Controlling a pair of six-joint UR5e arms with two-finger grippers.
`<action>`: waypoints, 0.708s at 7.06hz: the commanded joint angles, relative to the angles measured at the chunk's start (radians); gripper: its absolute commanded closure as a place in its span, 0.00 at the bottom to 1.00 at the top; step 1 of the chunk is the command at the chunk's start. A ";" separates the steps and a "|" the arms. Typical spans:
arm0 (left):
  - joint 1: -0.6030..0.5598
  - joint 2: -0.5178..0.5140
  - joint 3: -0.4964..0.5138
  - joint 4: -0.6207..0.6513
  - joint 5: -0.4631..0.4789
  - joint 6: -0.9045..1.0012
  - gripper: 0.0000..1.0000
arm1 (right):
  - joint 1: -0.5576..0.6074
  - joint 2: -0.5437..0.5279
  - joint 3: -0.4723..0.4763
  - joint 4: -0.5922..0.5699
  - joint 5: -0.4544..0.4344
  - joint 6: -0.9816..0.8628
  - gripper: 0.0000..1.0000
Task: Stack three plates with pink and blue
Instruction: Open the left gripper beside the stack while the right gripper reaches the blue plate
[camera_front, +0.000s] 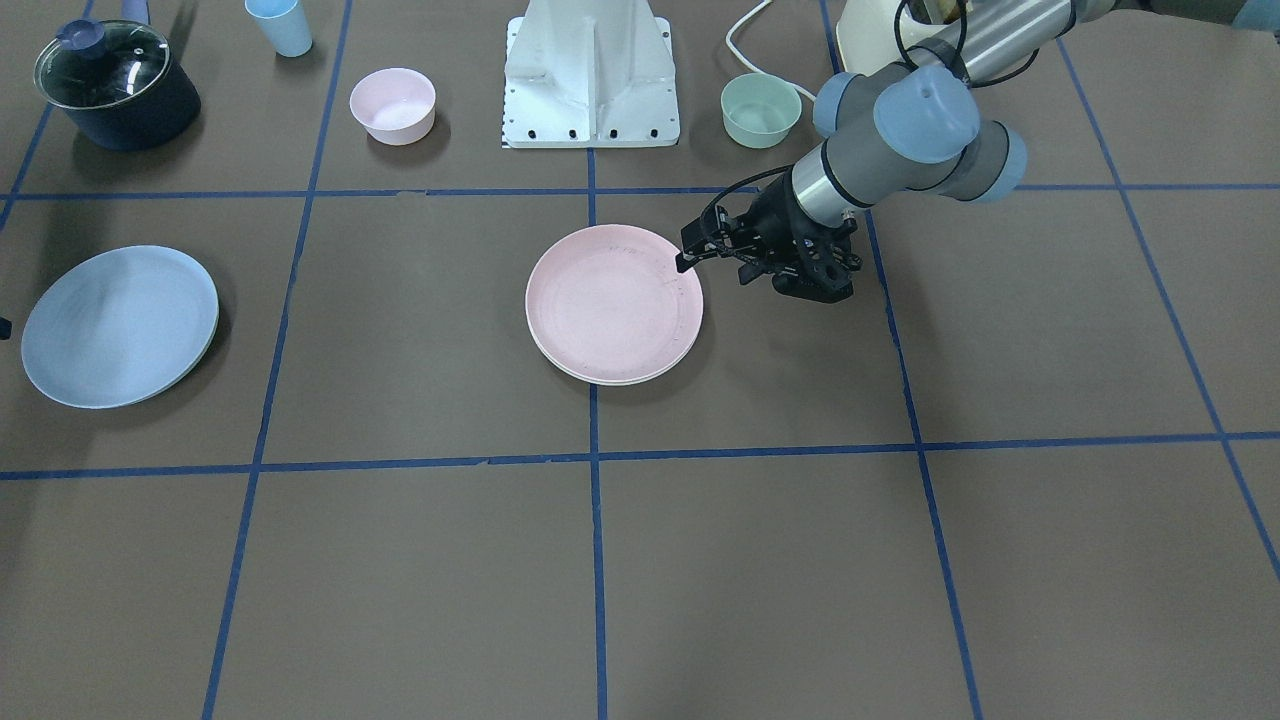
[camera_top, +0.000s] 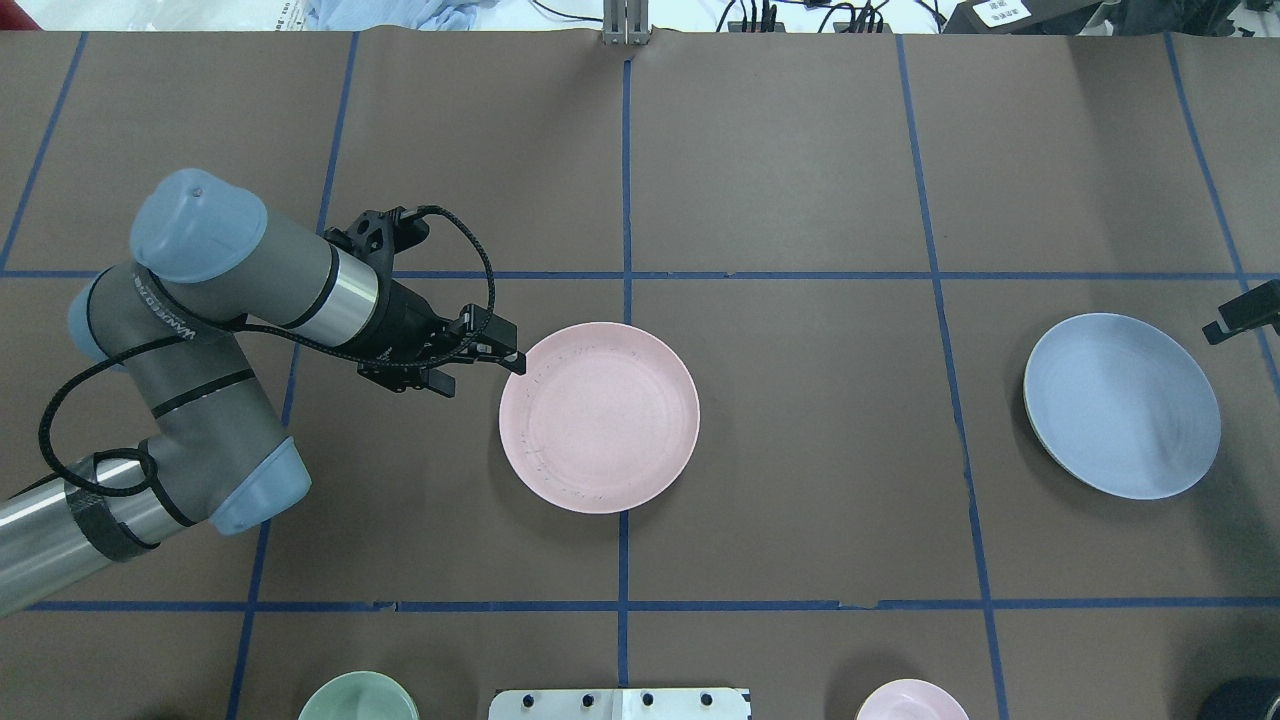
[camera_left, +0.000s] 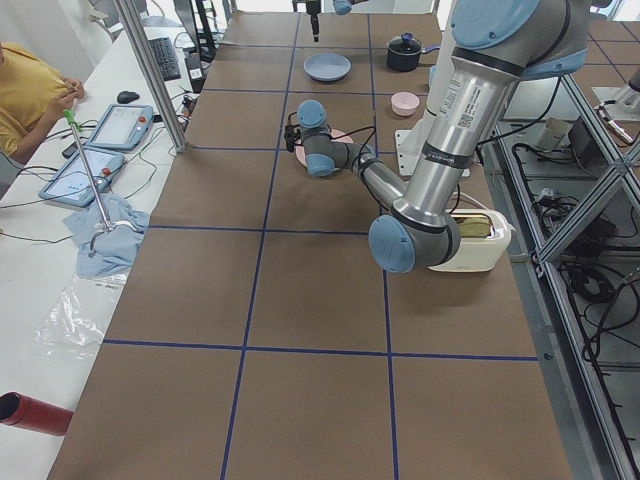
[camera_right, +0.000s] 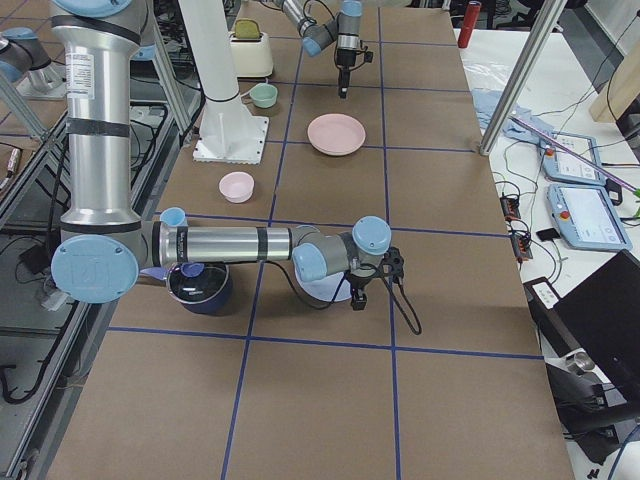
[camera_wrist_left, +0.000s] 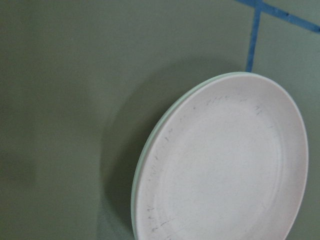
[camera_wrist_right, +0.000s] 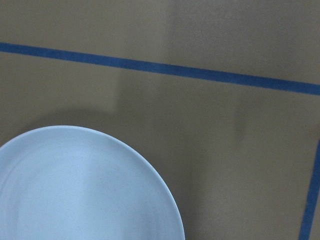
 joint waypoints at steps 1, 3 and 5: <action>-0.003 -0.001 -0.004 -0.001 0.001 -0.001 0.01 | -0.064 -0.002 -0.063 0.124 -0.018 0.020 0.02; -0.003 -0.001 -0.004 -0.002 0.004 -0.001 0.01 | -0.103 -0.002 -0.106 0.204 -0.020 0.078 0.07; -0.003 0.000 -0.004 -0.002 0.004 -0.001 0.01 | -0.104 0.000 -0.138 0.214 -0.018 0.108 0.90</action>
